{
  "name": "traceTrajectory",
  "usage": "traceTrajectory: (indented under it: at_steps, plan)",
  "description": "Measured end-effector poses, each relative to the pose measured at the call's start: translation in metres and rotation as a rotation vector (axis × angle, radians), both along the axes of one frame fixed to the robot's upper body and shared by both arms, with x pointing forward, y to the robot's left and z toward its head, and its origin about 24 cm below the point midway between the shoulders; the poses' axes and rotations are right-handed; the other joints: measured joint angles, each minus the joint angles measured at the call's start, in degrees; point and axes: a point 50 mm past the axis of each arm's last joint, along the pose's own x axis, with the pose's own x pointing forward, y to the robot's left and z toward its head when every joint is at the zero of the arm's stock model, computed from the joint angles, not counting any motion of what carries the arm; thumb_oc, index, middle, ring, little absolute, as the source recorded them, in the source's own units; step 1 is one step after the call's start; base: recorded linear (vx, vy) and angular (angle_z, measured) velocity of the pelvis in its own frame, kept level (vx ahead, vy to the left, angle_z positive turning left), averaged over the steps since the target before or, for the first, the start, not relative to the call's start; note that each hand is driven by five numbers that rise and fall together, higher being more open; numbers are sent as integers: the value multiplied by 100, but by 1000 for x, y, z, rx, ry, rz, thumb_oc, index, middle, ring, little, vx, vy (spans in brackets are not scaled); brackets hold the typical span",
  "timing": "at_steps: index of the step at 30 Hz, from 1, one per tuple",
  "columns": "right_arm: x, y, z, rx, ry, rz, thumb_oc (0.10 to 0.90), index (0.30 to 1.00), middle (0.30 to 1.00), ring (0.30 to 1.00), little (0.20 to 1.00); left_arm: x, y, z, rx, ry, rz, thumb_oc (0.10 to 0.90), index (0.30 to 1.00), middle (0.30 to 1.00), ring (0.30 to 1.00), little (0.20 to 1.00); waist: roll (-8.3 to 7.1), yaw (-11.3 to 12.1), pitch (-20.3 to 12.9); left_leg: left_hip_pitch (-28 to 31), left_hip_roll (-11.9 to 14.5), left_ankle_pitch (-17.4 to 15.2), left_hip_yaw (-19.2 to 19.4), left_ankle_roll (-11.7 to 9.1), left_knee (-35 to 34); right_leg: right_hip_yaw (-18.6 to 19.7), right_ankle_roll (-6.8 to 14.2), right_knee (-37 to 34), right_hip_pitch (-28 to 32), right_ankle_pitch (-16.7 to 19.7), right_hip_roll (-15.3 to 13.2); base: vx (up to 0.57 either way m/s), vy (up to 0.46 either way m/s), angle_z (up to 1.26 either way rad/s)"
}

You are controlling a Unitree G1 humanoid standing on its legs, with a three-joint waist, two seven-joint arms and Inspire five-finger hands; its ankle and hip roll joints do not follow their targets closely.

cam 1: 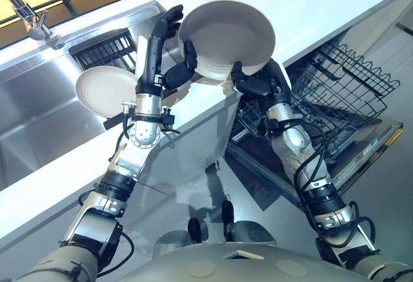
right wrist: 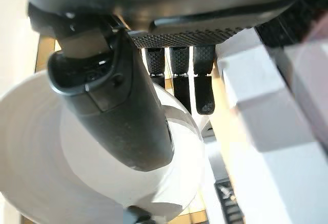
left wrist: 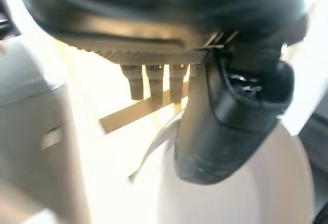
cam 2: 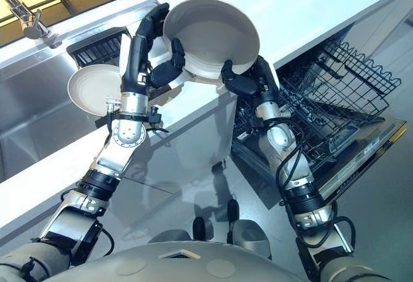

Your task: Pick up plates and place into dishwasher.

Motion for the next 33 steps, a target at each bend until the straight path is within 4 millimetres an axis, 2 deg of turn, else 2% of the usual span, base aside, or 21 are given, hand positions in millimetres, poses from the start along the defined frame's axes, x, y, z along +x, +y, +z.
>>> traceTrajectory:
  at_steps: [8, 17, 21, 22, 23, 25, 27, 28, 29, 33]
  plan:
    - [0, -16, 0, -43, -4, -27, 100, 300, 300, 300, 200, 4, 16, 0, -33, 34, 30, 800, 900, 900, 900, 900, 0, 26, 0, 14, 24, 1, -7, -2, 0, -191, 1, -2, 24, -5, -19, 3, -77, 2]
    - [2, -25, 1, -94, -1, -60, 100, 300, 300, 300, 200, 6, 14, -6, 0, 82, -10, 800, 900, 900, 900, 900, -4, 40, 1, 52, 48, -4, -18, -12, -4, -314, 8, -2, 102, -9, -13, 20, -79, 5]
    - [6, -45, 10, -140, -40, -151, 100, 300, 300, 300, 200, 7, 9, -8, 17, 93, -38, 800, 900, 900, 900, 900, -19, 107, 7, 55, 50, -6, -21, -14, -27, -319, 10, -2, 114, -10, -8, 43, -82, 1]
    - [8, -61, 16, -85, -58, -246, 100, 300, 300, 300, 200, 9, 16, -12, 27, 120, -4, 800, 900, 900, 900, 900, -21, 113, 8, 61, 47, -9, -23, -17, -26, -317, 9, -2, 123, -10, -6, 48, -71, 1]
    - [10, -87, 26, -13, -93, -392, 100, 300, 300, 300, 200, 10, 31, -19, 37, 168, 55, 800, 900, 900, 900, 900, -23, 122, 9, 61, 47, -9, -23, -17, -28, -317, 10, -3, 123, -10, -5, 40, -66, 0]
    - [9, -149, 51, 138, -159, -707, 100, 300, 300, 300, 200, 12, 52, -18, -17, 182, 147, 800, 900, 900, 900, 900, -30, 129, 12, 85, 40, -12, -19, -18, -25, -304, 8, -2, 137, -8, 0, 27, -58, -3]
    - [-4, -202, 77, 230, -231, -963, 100, 300, 300, 300, 200, 12, 78, -21, -10, 209, 236, 800, 900, 900, 900, 900, -34, 115, 14, 127, 53, -28, -8, -33, -21, -277, 6, -3, 162, -7, 23, 27, -52, -9]
    - [-8, -214, 84, 246, -253, -1021, 100, 300, 300, 300, 200, 11, 85, -21, -9, 214, 260, 800, 900, 900, 900, 900, -34, 105, 14, 140, 56, -37, -6, -38, -21, -271, 2, -3, 166, -4, 31, 35, -49, -18]
    - [-20, -237, 98, 283, -303, -1128, 100, 300, 300, 300, 200, 10, 101, -25, 12, 238, 314, 800, 900, 900, 900, 900, -40, 80, 16, 166, 73, -59, 20, -54, -25, -247, -1, -3, 173, -2, 55, 33, -39, -19]
    - [-43, -269, 120, 403, -422, -1281, 100, 300, 300, 300, 200, 6, 121, -30, -5, 281, 381, 800, 900, 900, 900, 900, -63, 20, 11, 235, 99, -106, 60, -87, -30, -137, 24, -32, 210, -26, 98, 42, -39, -21]
